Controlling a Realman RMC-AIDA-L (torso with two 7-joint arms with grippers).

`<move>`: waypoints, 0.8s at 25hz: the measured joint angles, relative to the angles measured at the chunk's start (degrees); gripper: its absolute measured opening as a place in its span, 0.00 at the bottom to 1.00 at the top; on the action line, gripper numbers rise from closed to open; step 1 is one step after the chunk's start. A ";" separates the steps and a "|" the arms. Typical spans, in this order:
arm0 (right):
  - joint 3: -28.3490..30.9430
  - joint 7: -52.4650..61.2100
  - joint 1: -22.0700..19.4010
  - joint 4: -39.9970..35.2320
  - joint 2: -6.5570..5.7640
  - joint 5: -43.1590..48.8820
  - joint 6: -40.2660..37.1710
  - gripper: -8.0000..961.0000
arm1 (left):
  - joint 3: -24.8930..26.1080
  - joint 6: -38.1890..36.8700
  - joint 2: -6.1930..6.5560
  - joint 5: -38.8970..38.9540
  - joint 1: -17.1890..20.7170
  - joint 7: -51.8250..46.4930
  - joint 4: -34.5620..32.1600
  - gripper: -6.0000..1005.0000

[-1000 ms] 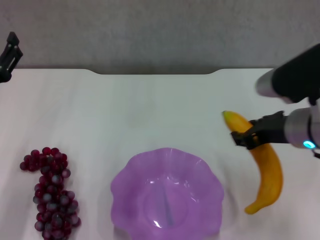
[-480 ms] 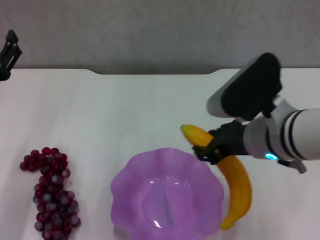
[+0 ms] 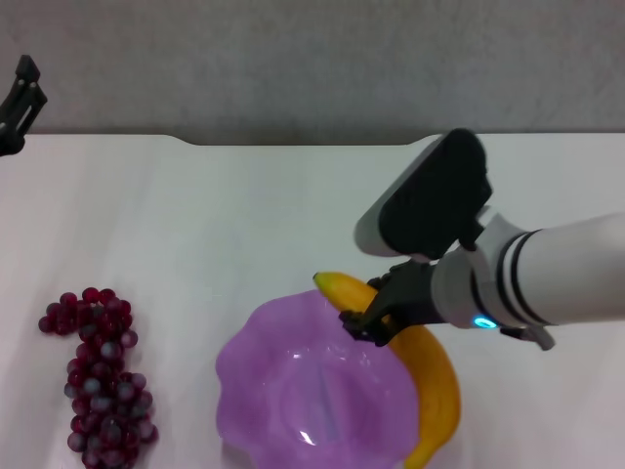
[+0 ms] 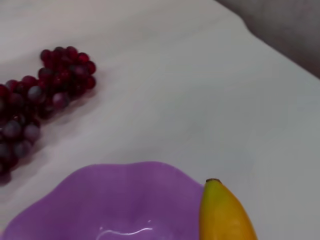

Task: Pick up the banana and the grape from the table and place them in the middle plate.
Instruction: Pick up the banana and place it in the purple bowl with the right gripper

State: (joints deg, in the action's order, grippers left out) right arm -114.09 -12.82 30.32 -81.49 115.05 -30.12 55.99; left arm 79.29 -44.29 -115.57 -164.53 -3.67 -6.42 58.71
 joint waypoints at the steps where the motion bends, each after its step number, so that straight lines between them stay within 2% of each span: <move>1: -0.41 0.00 0.59 0.97 0.00 -0.25 -0.46 0.53 | -0.01 0.00 0.00 0.00 -0.01 0.00 0.00 0.87; 12: -2.44 -0.26 5.06 8.79 0.09 -3.38 -4.06 0.53 | -0.15 0.00 0.00 0.00 -0.33 0.00 -0.01 0.87; 20: -4.41 -0.31 5.37 7.33 0.09 -3.46 -4.58 0.53 | -0.28 0.00 0.00 0.00 -0.55 0.00 -0.09 0.87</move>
State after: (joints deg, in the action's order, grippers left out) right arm -118.50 -13.14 35.69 -74.16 115.14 -33.58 51.41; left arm 79.01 -44.29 -115.57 -164.53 -4.22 -6.42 58.62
